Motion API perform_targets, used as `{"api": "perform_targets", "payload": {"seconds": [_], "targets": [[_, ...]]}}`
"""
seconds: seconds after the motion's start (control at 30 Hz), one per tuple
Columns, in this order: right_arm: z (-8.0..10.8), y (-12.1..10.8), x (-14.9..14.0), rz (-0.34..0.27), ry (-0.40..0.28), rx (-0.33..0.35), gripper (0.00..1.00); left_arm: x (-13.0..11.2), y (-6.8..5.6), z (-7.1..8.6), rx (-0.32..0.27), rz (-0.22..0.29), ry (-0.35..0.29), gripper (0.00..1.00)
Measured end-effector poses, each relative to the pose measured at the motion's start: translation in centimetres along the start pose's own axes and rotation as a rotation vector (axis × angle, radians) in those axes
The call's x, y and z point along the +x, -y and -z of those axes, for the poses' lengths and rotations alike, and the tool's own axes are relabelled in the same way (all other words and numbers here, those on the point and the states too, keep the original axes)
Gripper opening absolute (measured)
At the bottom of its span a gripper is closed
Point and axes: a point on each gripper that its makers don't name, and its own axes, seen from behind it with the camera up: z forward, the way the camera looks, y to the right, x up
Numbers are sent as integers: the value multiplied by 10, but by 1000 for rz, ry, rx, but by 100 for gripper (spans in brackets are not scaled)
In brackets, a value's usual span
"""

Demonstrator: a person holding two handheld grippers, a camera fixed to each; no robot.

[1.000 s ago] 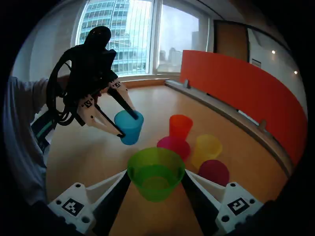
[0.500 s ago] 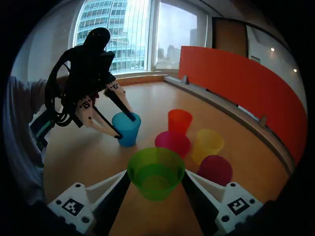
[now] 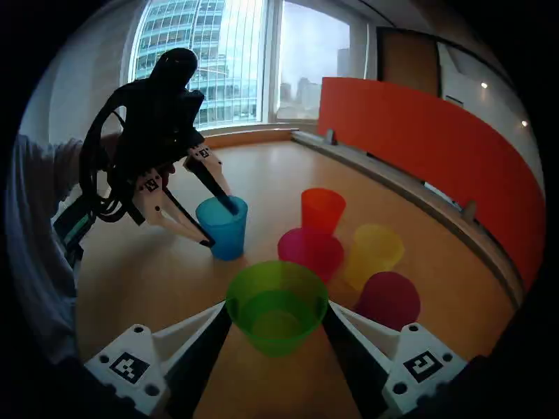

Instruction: Pour water

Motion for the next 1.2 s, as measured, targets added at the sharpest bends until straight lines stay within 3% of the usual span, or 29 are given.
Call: {"api": "perform_targets", "payload": {"seconds": [0.17,0.4,1.2], "targets": [[-3,0,-2,-4,2,1,91,-2,-1,2,-3,15,3,97],[-7,2,-7,-10,6,4,91,-8,5,9,40,-3,10,97],[-9,3,-23,-51,12,-7,93,-15,-8,32,49,58,-38,97]]}}
